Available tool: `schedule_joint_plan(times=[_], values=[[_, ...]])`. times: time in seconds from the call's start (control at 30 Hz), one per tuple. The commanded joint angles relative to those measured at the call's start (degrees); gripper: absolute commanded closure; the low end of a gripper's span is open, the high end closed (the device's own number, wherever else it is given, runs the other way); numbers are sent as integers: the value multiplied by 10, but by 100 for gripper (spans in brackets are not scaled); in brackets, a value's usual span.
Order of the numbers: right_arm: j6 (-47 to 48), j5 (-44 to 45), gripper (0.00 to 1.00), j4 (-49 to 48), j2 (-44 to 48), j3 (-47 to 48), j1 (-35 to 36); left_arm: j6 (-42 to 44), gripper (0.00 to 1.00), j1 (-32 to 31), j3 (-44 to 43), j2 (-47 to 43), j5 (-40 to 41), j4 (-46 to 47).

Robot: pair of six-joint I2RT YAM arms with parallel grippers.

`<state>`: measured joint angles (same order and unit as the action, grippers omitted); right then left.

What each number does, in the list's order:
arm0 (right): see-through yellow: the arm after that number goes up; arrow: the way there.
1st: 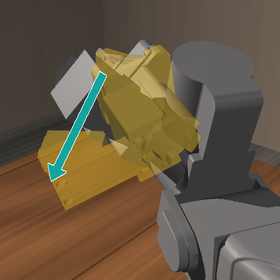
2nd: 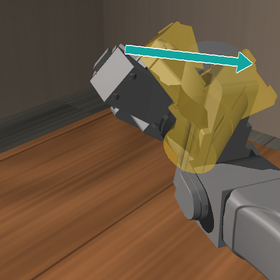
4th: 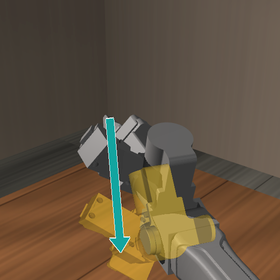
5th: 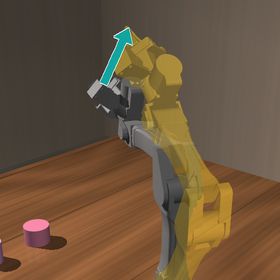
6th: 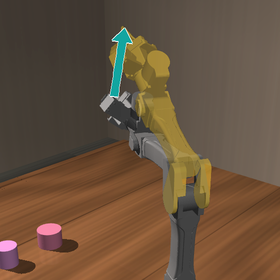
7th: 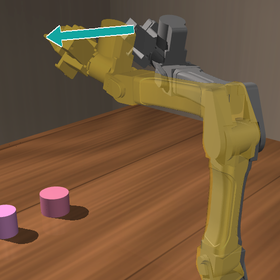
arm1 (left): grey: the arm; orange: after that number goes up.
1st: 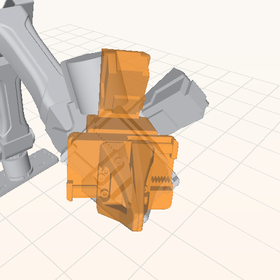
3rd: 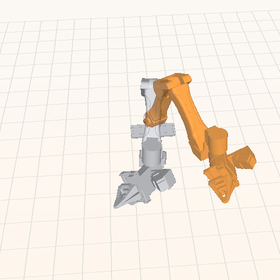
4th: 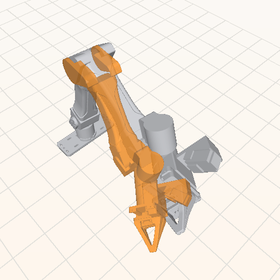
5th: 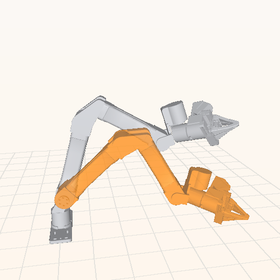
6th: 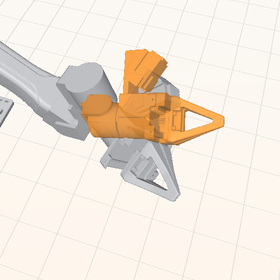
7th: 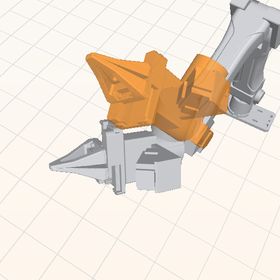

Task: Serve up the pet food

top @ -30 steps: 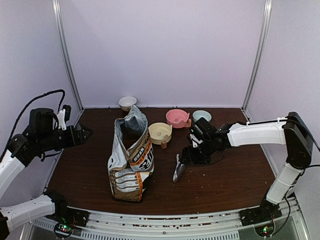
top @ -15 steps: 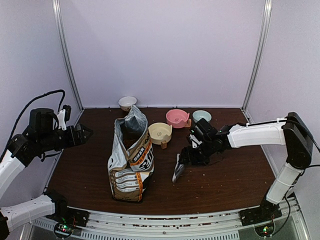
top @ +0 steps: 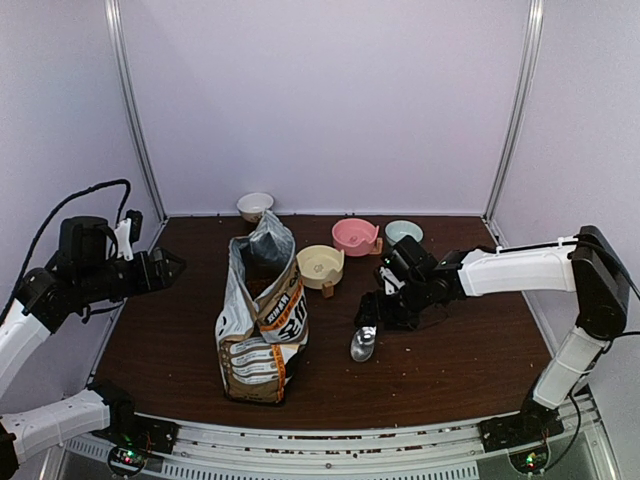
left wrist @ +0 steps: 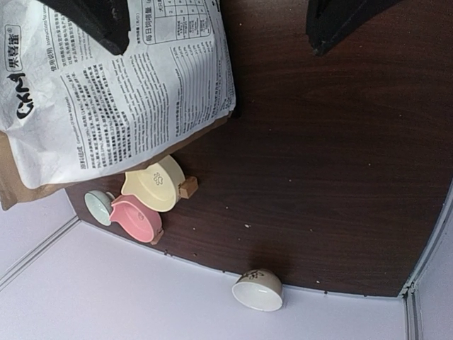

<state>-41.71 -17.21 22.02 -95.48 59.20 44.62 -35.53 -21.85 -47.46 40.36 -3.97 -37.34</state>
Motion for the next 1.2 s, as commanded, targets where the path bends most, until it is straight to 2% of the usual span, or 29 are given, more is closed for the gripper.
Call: schedule_joint_plan(times=[0.0, 0.17, 0.33, 0.47, 0.63, 0.93, 1.07, 1.17], values=[[-2, 2, 24, -7, 3, -4, 1, -4, 11, 3, 2, 3, -7, 29], [13, 31, 31, 18, -7, -4, 2, -4, 11, 3, 2, 3, -9, 29], [24, 54, 42, 36, -10, -15, 2, -7, 11, 3, 3, 5, -8, 29], [25, 56, 57, 35, -8, -25, 3, -7, 11, 4, 2, 2, -8, 30], [28, 59, 67, 41, -12, -21, 3, -4, 11, 4, -5, -3, -4, 23], [31, 57, 75, 43, -19, -28, 4, 11, 13, 3, -41, -4, 5, 5], [26, 55, 90, 41, -5, -31, 5, 11, 19, -2, -61, 8, -1, 5], [23, 74, 100, 57, 23, -22, 5, 10, 21, -41, -105, 18, 40, 4]])
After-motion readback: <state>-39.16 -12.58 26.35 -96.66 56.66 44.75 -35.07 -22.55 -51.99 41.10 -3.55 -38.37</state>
